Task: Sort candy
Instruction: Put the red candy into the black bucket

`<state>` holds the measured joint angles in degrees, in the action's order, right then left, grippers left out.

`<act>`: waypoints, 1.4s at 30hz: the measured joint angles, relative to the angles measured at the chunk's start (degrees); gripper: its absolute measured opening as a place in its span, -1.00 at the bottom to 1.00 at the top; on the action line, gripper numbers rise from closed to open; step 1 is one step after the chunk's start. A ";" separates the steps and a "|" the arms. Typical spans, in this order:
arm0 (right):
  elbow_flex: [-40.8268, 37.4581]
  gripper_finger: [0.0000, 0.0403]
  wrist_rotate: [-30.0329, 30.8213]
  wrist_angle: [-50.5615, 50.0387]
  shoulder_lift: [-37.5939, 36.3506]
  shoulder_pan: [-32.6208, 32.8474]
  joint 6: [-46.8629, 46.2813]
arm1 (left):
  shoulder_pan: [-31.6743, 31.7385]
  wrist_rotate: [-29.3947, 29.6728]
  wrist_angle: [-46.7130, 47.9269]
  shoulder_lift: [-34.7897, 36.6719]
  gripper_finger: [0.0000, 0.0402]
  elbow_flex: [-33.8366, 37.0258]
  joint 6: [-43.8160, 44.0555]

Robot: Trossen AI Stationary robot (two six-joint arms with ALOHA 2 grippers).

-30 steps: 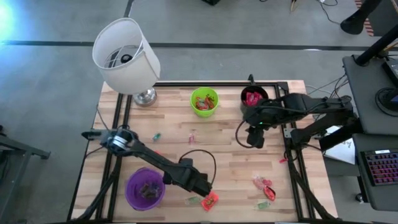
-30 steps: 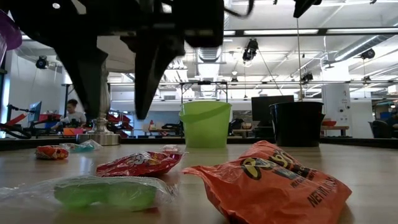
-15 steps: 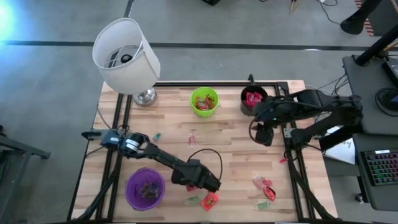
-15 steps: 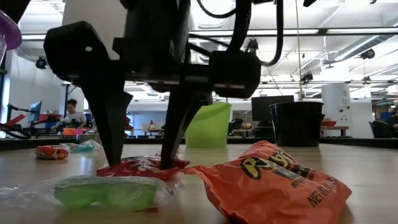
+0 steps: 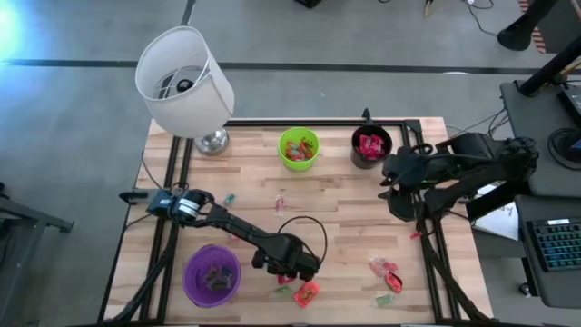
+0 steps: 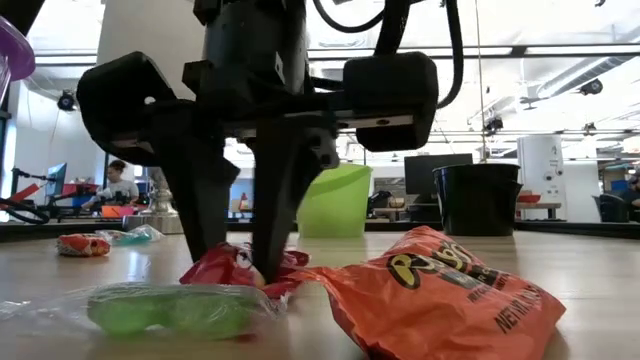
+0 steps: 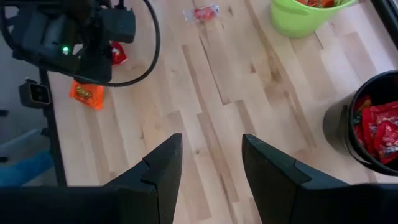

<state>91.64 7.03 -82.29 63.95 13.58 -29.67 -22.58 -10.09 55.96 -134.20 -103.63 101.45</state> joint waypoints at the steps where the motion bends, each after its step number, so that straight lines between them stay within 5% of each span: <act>1: 0.00 -0.22 0.00 0.01 -0.17 0.19 -0.29 | 0.06 -0.08 0.00 0.07 -0.63 0.04 -0.63; 7: 0.00 -0.22 0.04 0.08 -0.19 0.44 -0.38 | 0.18 0.32 0.96 0.04 -0.96 -1.51 -5.58; 24: 0.00 -0.22 0.57 0.39 -0.03 0.42 -2.75 | -2.42 11.27 34.35 -0.55 -0.96 -30.86 -28.63; 42: 0.00 -0.22 0.52 3.09 4.46 0.40 -0.72 | 0.89 19.10 34.04 16.92 -0.96 -30.38 -52.86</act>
<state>91.64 7.55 -79.21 68.42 13.98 -30.39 -21.68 9.01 90.01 -117.28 -134.02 48.59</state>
